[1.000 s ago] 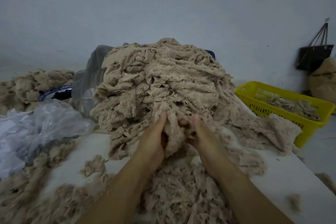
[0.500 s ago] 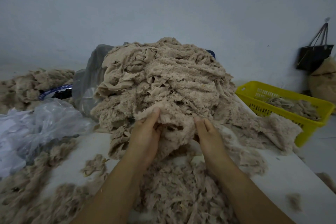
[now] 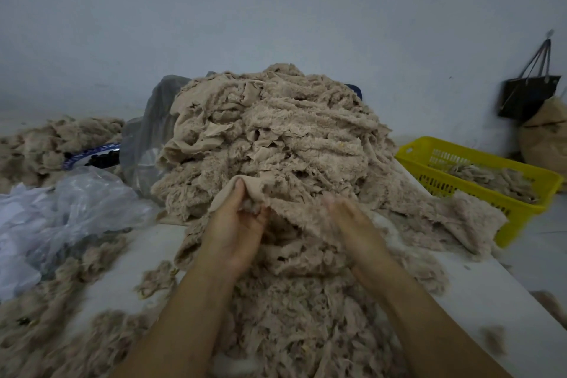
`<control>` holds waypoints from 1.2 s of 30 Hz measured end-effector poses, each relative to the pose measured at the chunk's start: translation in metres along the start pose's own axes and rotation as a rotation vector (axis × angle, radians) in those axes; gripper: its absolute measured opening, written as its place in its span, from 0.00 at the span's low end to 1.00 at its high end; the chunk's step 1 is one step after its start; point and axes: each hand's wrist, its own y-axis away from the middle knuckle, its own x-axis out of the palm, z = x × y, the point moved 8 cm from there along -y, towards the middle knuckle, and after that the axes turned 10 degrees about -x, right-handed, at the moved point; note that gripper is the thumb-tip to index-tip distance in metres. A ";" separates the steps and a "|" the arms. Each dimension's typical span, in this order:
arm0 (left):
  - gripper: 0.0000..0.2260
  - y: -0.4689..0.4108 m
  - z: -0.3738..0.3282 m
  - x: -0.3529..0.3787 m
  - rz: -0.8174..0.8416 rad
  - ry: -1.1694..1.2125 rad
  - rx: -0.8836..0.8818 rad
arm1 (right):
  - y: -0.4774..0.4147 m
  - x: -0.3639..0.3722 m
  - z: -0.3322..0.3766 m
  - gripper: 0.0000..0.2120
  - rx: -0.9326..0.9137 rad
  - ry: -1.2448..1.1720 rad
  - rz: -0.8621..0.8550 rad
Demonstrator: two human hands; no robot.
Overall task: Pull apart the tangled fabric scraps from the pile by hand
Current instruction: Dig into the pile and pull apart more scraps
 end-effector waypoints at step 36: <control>0.15 0.011 0.017 0.011 0.045 -0.328 -0.130 | -0.005 -0.030 -0.029 0.13 0.163 0.303 -0.246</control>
